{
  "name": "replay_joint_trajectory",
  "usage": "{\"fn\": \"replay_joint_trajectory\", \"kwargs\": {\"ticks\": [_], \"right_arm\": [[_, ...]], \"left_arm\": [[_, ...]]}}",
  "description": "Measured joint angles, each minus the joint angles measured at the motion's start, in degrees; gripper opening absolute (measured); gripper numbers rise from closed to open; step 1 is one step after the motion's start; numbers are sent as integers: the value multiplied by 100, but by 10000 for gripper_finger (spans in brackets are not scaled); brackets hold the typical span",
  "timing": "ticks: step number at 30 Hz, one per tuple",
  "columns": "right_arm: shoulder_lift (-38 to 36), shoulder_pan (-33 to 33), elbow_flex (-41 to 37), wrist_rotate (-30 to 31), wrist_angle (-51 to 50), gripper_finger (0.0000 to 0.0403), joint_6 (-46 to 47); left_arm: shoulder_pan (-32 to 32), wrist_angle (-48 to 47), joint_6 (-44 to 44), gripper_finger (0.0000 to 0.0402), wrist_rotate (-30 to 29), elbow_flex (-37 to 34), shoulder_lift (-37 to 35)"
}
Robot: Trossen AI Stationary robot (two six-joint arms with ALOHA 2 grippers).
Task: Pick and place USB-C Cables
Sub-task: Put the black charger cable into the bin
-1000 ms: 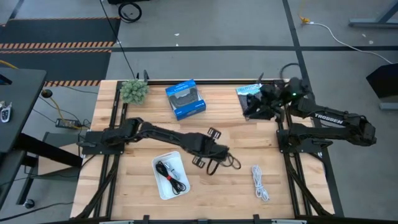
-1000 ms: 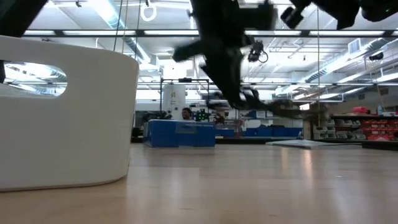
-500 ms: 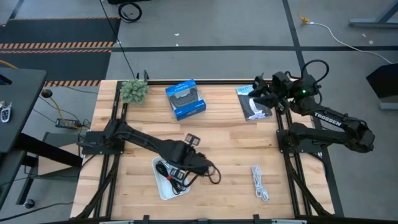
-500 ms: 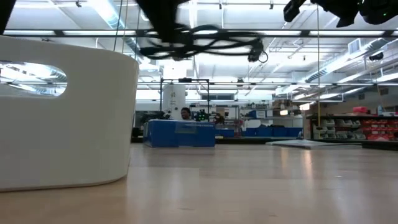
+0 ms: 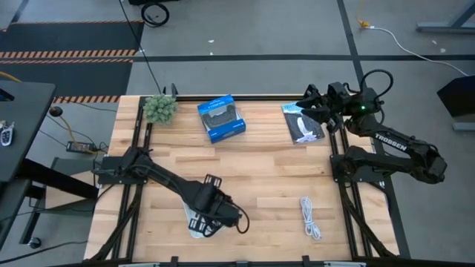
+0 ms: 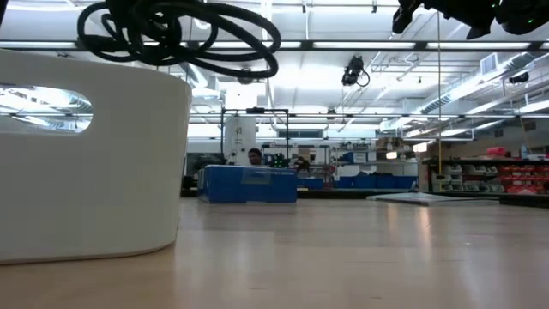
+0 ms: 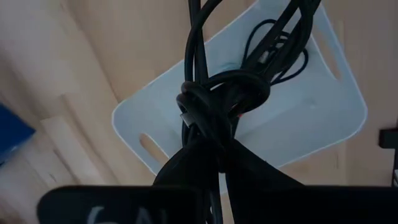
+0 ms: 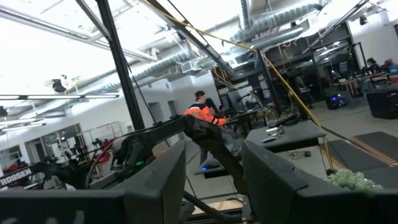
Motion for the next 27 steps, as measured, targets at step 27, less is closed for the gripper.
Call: {"fn": "replay_joint_trajectory", "kwargs": {"ticks": [27], "right_arm": [[2, 219, 0, 88, -5, 162, -5]], "left_arm": [[-159, 610, -12, 37, -85, -2317, -1302]]}}
